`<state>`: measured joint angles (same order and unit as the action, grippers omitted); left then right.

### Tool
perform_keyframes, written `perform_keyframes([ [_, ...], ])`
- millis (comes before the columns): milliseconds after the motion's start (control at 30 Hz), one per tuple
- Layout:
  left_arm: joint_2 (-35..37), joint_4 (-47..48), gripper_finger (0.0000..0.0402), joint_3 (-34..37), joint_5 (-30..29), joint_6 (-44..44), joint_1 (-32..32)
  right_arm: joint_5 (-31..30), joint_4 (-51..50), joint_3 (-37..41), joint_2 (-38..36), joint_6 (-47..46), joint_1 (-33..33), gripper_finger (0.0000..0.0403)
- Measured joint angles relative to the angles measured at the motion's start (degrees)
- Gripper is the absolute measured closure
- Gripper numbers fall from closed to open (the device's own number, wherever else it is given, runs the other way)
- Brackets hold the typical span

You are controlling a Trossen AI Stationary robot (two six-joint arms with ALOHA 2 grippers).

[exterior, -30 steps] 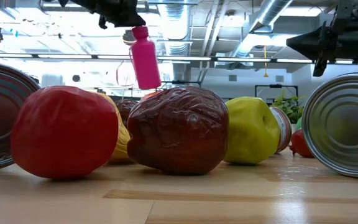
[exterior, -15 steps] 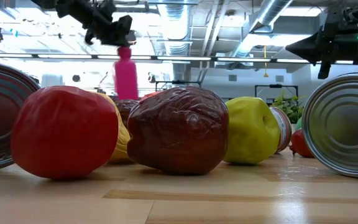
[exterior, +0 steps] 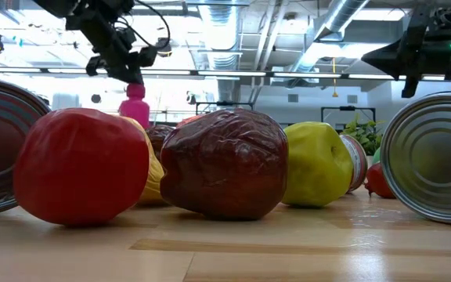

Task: Pick & Place Food Item
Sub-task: Put the pink tumbler into the yellow bin

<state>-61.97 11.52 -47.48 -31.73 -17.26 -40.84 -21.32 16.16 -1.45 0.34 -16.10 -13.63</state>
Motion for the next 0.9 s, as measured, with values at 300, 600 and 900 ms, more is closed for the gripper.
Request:
perform_keyframes([
  [300, -5.8, -1.2, 0.0348, 0.0, -6.7, -1.9, -1.9, -0.3, 0.0, 0.0, 0.0, 0.0, 0.0, 0.0397],
  [600, -8.4, -2.4, 0.0347, 0.0, -8.9, -4.5, -2.8, -0.3, -0.2, 0.0, 0.0, 0.0, 0.0, 0.0397],
  [900, -8.3, -2.9, 0.0347, 0.0, -9.0, -7.3, -2.6, -0.2, -0.3, 0.0, 0.0, 0.0, 0.0, 0.0397],
])
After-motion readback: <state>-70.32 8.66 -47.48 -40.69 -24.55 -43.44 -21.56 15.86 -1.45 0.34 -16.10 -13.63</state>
